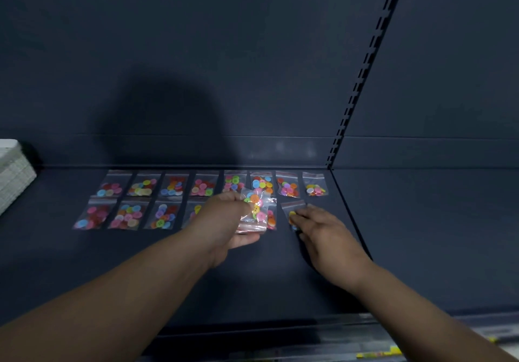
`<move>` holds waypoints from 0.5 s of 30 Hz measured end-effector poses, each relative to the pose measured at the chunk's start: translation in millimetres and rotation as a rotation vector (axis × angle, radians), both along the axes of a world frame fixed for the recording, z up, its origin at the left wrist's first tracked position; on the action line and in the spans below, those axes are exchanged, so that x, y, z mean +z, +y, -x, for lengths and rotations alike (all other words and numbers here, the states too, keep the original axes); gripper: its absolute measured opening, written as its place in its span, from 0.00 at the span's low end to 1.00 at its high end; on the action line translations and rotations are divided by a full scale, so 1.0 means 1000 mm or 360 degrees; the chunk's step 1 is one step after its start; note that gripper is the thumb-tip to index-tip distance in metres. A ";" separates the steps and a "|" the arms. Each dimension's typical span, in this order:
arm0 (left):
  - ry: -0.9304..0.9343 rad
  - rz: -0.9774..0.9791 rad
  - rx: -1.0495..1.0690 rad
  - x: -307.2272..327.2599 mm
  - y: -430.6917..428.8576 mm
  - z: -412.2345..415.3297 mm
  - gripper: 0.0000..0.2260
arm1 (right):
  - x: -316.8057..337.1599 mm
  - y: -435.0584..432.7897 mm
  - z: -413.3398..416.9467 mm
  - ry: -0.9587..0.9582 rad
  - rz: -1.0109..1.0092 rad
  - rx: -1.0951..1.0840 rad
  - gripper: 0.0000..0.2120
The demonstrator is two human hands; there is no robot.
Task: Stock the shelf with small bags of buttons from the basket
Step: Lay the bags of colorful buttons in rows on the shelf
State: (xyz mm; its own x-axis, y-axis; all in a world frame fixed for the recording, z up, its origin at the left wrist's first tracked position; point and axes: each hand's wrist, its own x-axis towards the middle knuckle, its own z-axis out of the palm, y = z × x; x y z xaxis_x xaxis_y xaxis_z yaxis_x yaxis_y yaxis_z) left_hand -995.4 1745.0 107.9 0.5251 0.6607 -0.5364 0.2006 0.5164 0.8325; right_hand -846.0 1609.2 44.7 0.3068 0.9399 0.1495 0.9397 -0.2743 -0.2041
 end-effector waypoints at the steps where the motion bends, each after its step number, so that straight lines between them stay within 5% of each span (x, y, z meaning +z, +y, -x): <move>1: 0.0007 -0.0004 0.0007 0.000 0.001 0.000 0.03 | 0.000 0.003 0.000 0.0011 0.0031 0.0013 0.19; 15: -0.0019 0.0016 0.0005 0.001 0.003 -0.004 0.04 | 0.010 0.014 0.021 0.0033 0.0383 -0.0233 0.28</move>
State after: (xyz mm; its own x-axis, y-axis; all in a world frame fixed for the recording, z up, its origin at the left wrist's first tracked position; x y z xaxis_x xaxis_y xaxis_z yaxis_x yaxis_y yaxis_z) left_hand -991.3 1748.5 109.2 0.5295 0.6569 -0.5367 0.1891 0.5254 0.8296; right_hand -867.0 1622.9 54.8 0.4429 0.8930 -0.0800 0.8827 -0.4499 -0.1354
